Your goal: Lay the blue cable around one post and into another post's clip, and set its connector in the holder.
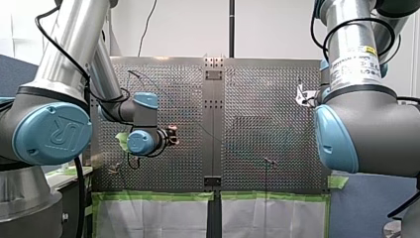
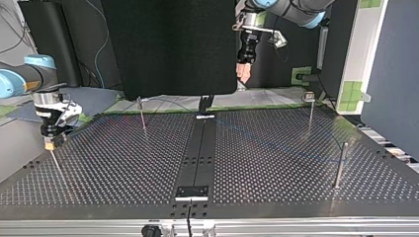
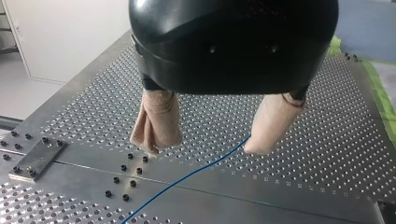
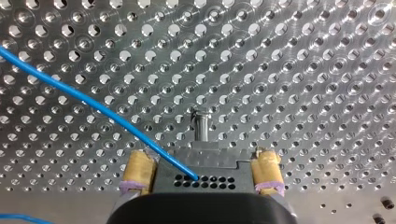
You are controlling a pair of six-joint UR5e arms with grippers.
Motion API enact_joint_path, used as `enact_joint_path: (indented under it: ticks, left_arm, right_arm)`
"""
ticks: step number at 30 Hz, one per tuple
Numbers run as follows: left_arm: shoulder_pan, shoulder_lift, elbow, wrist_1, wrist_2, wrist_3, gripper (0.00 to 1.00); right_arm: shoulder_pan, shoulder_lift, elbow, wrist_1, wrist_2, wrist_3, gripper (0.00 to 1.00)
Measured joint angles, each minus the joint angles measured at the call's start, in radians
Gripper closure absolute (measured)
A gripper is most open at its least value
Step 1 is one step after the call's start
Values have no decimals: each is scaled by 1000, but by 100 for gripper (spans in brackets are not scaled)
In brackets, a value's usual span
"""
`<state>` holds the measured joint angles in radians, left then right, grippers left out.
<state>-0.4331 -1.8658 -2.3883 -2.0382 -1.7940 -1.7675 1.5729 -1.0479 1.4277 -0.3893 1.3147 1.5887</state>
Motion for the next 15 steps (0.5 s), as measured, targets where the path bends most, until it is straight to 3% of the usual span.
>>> enact_joint_path:
  ticks: [15]
  left_arm:
    - [13,0,-3,2,9,0,0]
  right_arm:
    - [-1,1,0,-2,1,-1,5]
